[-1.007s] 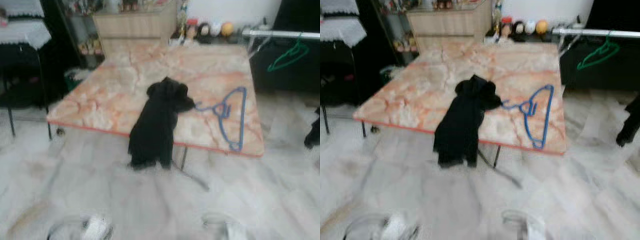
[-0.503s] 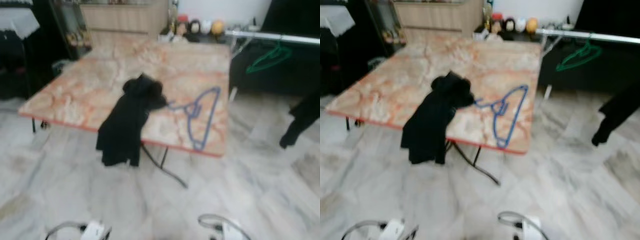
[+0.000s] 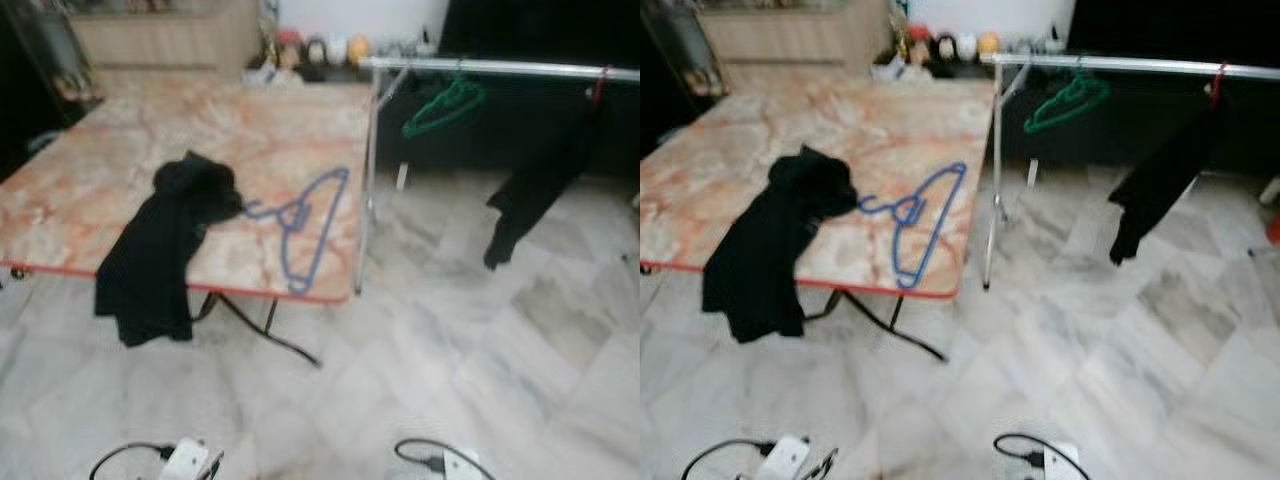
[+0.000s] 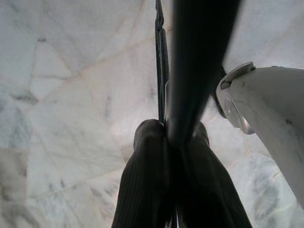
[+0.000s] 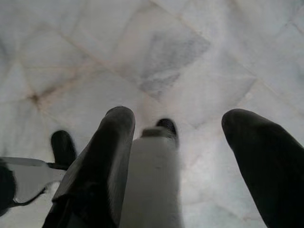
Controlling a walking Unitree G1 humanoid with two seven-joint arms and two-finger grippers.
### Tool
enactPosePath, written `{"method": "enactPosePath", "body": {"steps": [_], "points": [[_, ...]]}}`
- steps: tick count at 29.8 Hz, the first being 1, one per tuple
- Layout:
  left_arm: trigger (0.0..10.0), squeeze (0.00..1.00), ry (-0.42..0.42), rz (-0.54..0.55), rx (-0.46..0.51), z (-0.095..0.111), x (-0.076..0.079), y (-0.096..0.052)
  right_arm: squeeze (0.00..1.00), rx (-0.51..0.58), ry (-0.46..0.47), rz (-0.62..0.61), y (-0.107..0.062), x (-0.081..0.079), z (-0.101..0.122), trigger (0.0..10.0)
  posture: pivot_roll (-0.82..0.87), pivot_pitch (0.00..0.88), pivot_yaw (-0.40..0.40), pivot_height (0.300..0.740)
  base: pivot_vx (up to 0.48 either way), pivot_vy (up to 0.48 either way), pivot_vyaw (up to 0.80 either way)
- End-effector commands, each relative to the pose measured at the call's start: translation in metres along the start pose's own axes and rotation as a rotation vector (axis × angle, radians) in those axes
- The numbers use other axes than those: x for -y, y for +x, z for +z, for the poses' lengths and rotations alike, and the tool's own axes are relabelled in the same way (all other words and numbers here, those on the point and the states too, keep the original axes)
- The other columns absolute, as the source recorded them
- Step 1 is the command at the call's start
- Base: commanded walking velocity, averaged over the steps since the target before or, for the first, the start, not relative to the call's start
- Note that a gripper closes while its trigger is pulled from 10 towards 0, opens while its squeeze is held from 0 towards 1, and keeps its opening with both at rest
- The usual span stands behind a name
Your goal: Hang hanger
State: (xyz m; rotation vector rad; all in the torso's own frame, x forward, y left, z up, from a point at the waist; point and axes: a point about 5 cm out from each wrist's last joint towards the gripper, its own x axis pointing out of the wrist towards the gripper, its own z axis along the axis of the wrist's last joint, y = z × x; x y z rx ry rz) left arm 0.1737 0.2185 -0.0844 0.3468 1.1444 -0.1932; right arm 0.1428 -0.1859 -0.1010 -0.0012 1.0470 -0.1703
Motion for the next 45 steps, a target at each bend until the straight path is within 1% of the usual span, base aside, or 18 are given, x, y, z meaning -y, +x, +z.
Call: {"method": "enactPosePath", "body": {"steps": [1,12,14,18,24,27,45], "points": [[10.0,0.00,0.002,-0.005,-0.021,-0.0061,0.0004,-0.0003,0.00,0.004,-0.005,0.001,0.0002,-0.0006,0.0013,10.0,-0.01,0.000,0.065,0.740,0.000,-0.334,0.00],[10.0,0.00,-0.002,-0.005,-0.019,-0.0060,0.0011,-0.0002,0.00,0.001,-0.001,-0.005,0.0002,0.0007,0.0009,10.0,-0.01,0.000,0.063,0.740,0.000,-0.338,0.00],[10.0,0.00,-0.002,-0.005,-0.019,-0.0057,0.0011,-0.0002,0.00,-0.007,-0.016,-0.007,0.0003,0.0010,0.0007,10.0,-0.01,0.000,0.063,0.740,0.000,-0.339,-0.61],[10.0,0.00,-0.004,-0.004,-0.018,-0.0056,0.0011,-0.0001,0.00,-0.006,-0.015,-0.005,0.0004,0.0009,0.0009,10.0,-0.01,0.000,0.061,0.740,0.000,-0.339,-0.73],[10.0,0.00,-0.003,-0.003,-0.018,-0.0058,0.0007,-0.0002,0.00,-0.001,-0.024,-0.006,0.0003,0.0005,0.0014,10.0,-0.01,0.000,0.062,0.740,0.000,-0.339,0.00],[10.0,0.00,-0.001,-0.003,-0.018,-0.0062,0.0008,-0.0002,0.00,0.005,0.001,-0.009,0.0001,0.0001,0.0011,10.0,-0.01,0.000,0.060,0.740,0.000,-0.340,0.00],[10.0,0.00,0.006,-0.004,-0.016,-0.0072,0.0015,-0.0002,0.00,0.005,0.002,-0.006,-0.0002,-0.0001,-0.0004,10.0,-0.01,0.000,0.057,0.740,0.000,-0.329,0.00]]}}
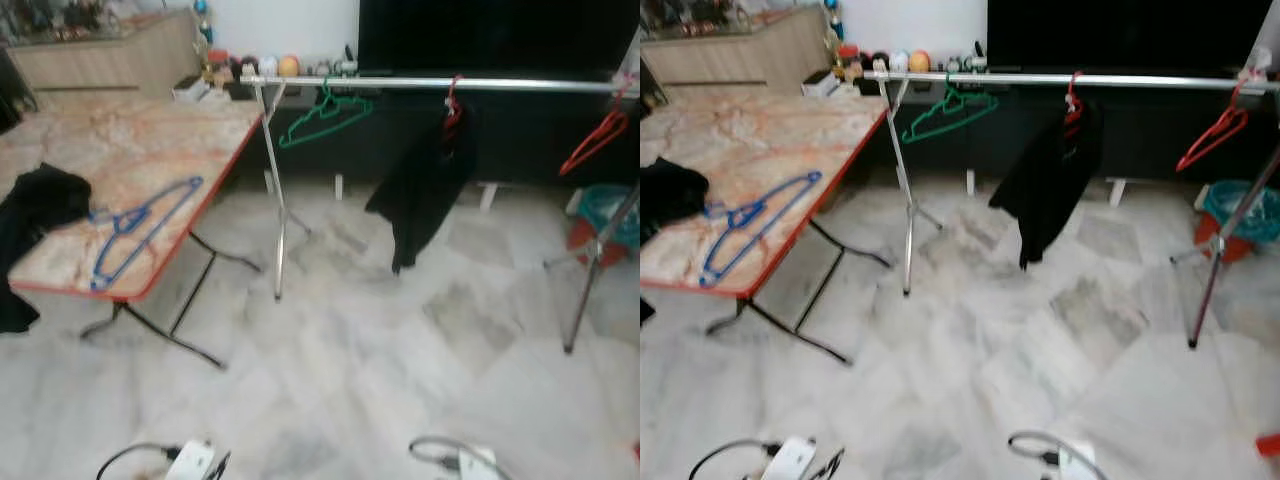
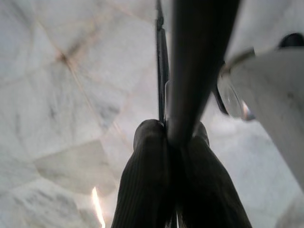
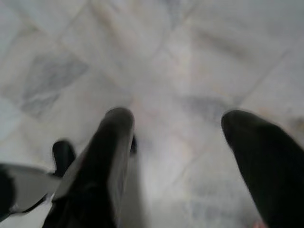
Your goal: Hang hanger
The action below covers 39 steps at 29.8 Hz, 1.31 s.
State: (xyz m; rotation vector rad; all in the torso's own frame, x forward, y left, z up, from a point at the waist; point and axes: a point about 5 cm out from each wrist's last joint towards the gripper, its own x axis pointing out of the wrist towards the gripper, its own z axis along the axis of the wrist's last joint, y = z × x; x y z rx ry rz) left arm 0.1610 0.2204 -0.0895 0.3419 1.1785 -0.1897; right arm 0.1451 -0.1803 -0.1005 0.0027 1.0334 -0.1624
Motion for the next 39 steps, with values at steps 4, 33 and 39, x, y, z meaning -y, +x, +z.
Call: {"method": "enactPosePath", "body": {"steps": [4,33,39], "points": [[10.0,0.00,0.014,0.010,0.019,0.006,-0.002,0.000,0.00,-0.010,-0.002,-0.013,0.000,0.006,-0.002,10.0,-0.01,0.000,0.056,0.740,0.000,0.000,0.00],[10.0,0.00,-0.098,0.149,0.866,0.149,-0.025,-0.044,0.00,0.004,-0.009,-0.020,0.000,0.009,-0.001,10.0,0.00,0.000,0.050,0.740,0.000,0.000,0.00],[10.0,0.00,-0.067,0.129,1.050,0.163,-0.022,-0.064,0.00,0.011,-0.004,-0.023,0.000,0.008,0.000,10.0,0.00,0.000,0.058,0.740,0.000,0.000,0.00]]}}
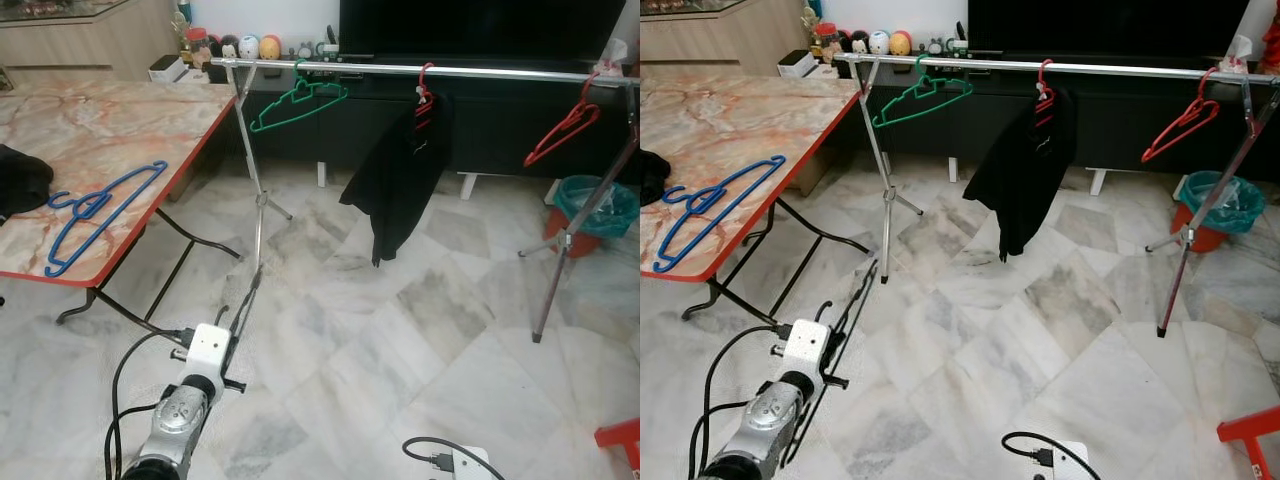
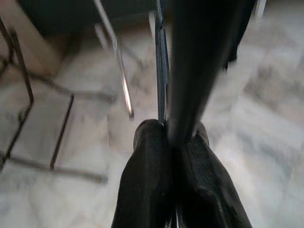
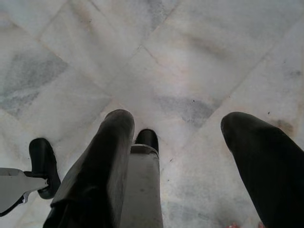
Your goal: Hang hanger
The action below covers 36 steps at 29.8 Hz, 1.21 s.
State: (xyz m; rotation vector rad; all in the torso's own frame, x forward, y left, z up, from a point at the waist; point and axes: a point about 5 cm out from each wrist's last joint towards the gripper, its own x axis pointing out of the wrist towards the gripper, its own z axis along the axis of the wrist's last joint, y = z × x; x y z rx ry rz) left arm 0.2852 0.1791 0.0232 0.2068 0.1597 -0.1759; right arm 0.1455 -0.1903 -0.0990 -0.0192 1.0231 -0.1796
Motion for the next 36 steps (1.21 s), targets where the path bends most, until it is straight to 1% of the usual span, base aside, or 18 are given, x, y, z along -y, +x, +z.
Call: {"method": "enactPosePath", "body": {"steps": [1,2,4,6,10,12,15,22,25,26,36], "points": [[10.0,0.00,-0.003,0.000,0.065,0.009,-0.003,-0.003,0.00,0.002,0.008,0.000,-0.001,-0.002,-0.002,10.0,0.00,0.000,0.058,0.740,0.000,0.000,0.00],[10.0,0.00,-0.003,0.000,0.065,0.009,-0.003,-0.003,0.00,0.002,0.008,0.000,-0.001,-0.002,-0.002,10.0,0.00,0.000,0.058,0.740,0.000,0.000,0.00],[10.0,0.00,-0.001,0.000,0.102,0.012,-0.004,-0.010,0.00,0.007,0.010,-0.002,-0.001,-0.002,-0.001,10.0,0.00,0.000,0.058,0.740,0.000,0.000,0.00],[10.0,0.00,0.002,0.002,0.116,0.014,-0.007,-0.014,0.00,0.008,0.010,-0.002,-0.001,-0.002,-0.002,10.0,0.00,0.000,0.056,0.740,0.000,0.000,0.00],[10.0,0.00,0.005,-0.004,0.122,0.014,-0.008,-0.015,0.00,0.012,0.014,-0.002,-0.001,-0.001,-0.001,10.0,0.01,0.000,0.053,0.740,0.000,0.000,0.00],[10.0,0.00,0.004,-0.010,0.121,0.015,-0.008,-0.014,0.00,0.013,0.013,-0.002,-0.001,-0.001,-0.001,10.0,0.01,0.000,0.051,0.740,0.000,0.000,0.00],[10.0,0.00,-0.036,-0.016,0.117,0.017,-0.004,-0.008,0.00,0.012,0.005,0.000,-0.001,0.000,-0.002,10.0,0.00,0.000,0.050,0.740,0.000,0.000,0.00],[10.0,0.00,-0.049,-0.020,0.119,0.020,0.000,-0.006,0.00,0.012,0.009,-0.002,-0.001,0.000,-0.002,10.0,-0.01,0.000,0.052,0.740,0.000,0.000,0.00],[10.0,0.00,-0.061,-0.018,0.125,0.024,0.001,-0.004,0.00,0.014,0.013,-0.005,-0.001,-0.001,-0.002,10.0,-0.01,0.000,0.051,0.740,0.259,0.000,0.00],[10.0,0.00,-0.065,-0.015,0.128,0.028,-0.001,-0.003,0.00,0.015,0.011,-0.003,-0.001,-0.001,-0.002,10.0,-0.01,0.000,0.052,0.740,0.281,0.000,0.00],[10.0,0.00,-0.066,-0.010,0.130,0.030,-0.005,0.000,0.00,0.017,0.010,-0.001,-0.001,-0.002,-0.001,10.0,-0.01,0.000,0.055,0.740,0.282,0.000,0.00]]}}
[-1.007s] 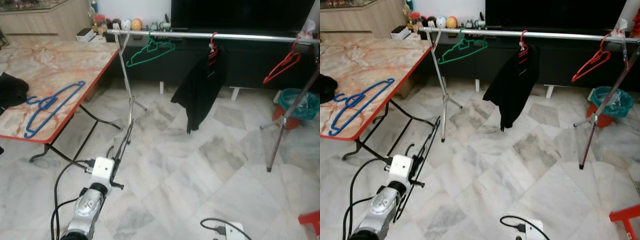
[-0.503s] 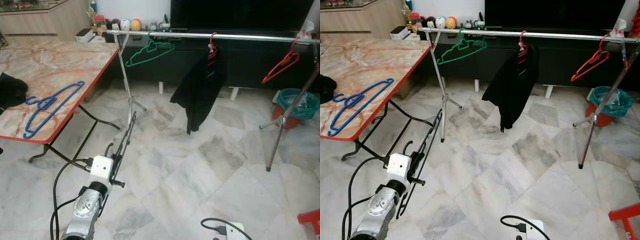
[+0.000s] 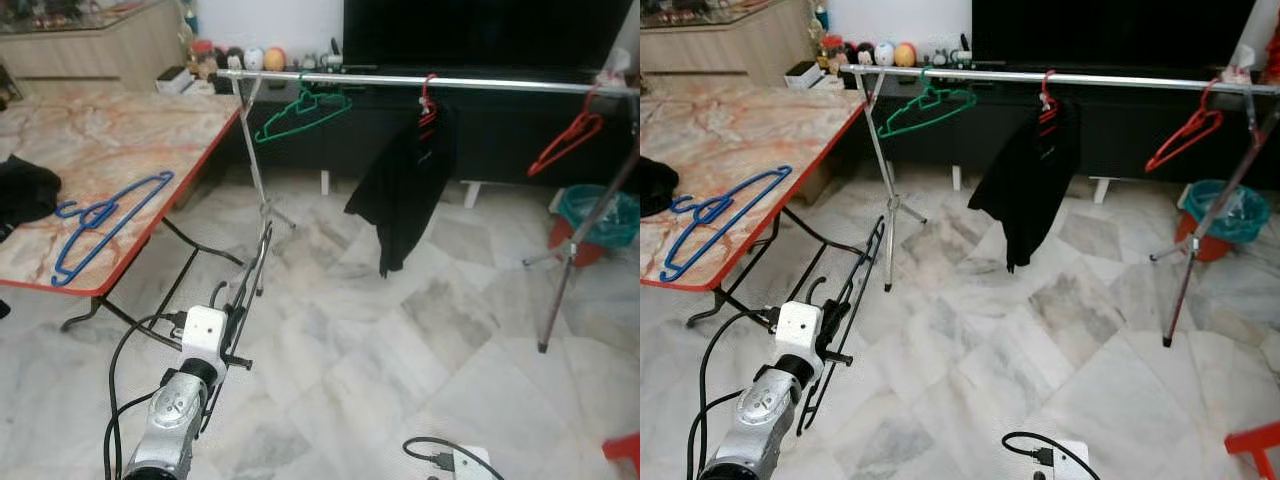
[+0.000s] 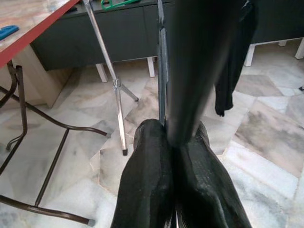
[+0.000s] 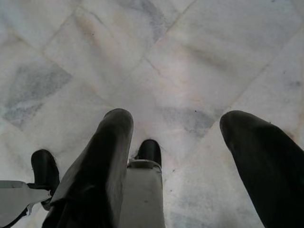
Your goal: Hang hanger
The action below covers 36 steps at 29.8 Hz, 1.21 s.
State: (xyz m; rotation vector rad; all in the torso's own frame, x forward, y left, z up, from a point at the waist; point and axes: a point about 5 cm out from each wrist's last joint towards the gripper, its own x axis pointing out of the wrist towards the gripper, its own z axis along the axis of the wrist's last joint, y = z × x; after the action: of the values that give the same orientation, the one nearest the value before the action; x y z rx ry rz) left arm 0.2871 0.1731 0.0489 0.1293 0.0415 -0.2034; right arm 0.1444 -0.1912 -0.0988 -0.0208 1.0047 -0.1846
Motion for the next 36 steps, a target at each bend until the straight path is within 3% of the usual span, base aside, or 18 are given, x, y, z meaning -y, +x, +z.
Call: {"method": "enactPosePath", "body": {"steps": [1,26,36], "points": [[10.0,0.00,-0.002,0.012,0.003,0.0039,-0.0051,0.0026,0.00,-0.001,0.007,0.003,-0.0002,-0.0027,-0.0005,10.0,-0.01,0.000,0.055,0.740,0.289,0.000,0.00],[10.0,0.00,-0.008,0.020,-0.007,0.0066,-0.0037,0.0034,0.00,0.002,0.007,0.003,0.0002,-0.0011,0.0011,10.0,0.00,0.000,0.048,0.740,0.305,0.000,0.00],[10.0,0.00,-0.009,0.018,-0.011,0.0069,-0.0037,0.0039,0.00,-0.001,0.002,0.008,0.0003,-0.0015,0.0010,10.0,0.00,0.000,0.050,0.740,0.307,0.000,-0.75]]}}
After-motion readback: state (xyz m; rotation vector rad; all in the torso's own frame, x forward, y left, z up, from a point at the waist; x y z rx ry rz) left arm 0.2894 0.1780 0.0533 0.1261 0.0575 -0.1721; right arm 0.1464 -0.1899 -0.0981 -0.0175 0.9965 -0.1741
